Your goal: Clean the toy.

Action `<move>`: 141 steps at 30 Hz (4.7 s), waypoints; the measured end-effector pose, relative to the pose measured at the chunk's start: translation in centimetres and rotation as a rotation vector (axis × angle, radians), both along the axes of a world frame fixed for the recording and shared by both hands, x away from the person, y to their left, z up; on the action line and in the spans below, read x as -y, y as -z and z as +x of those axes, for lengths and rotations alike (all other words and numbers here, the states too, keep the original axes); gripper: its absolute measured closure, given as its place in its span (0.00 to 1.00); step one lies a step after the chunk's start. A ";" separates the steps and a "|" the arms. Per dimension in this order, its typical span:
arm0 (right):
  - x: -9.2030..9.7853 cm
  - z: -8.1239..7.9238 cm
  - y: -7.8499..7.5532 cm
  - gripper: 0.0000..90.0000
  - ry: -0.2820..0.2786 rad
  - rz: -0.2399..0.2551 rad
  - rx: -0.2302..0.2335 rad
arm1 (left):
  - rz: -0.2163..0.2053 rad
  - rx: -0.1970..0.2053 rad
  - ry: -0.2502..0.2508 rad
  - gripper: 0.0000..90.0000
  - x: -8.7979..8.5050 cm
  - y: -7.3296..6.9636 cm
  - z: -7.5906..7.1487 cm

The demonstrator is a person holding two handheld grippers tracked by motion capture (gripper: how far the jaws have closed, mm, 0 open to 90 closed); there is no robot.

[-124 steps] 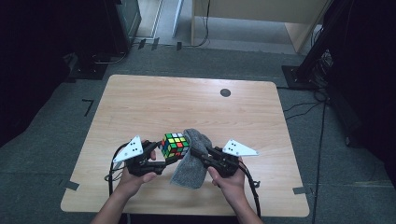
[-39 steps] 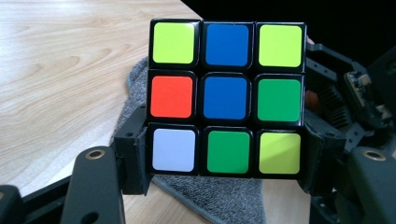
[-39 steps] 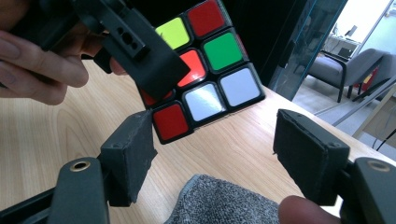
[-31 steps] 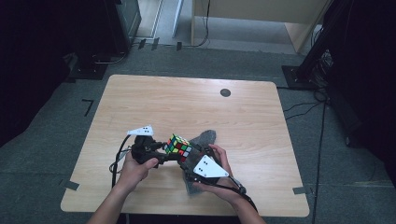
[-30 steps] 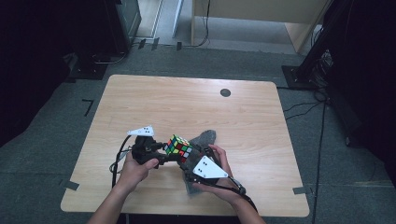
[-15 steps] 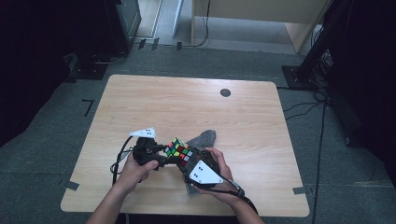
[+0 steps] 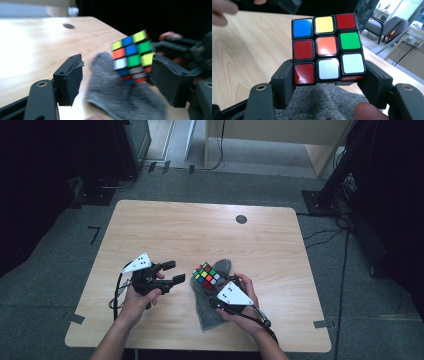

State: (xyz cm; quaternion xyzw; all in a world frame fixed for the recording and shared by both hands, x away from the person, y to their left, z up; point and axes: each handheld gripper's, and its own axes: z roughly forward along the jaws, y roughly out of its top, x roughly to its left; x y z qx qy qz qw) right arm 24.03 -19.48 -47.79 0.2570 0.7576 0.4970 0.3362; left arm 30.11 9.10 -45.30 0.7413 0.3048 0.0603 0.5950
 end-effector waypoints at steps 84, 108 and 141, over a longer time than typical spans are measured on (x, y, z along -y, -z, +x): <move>-0.1 2.5 1.5 0.39 0.075 0.006 -0.473 | 0.174 0.171 -0.079 0.38 1.3 1.3 -2.1; 0.4 2.7 2.7 0.79 0.127 -0.093 -0.463 | 0.151 0.143 -0.053 0.38 1.0 1.2 -2.0; 1.8 -0.1 -4.6 0.81 -0.106 0.351 -0.301 | 0.223 0.204 0.127 0.38 3.8 1.7 -3.7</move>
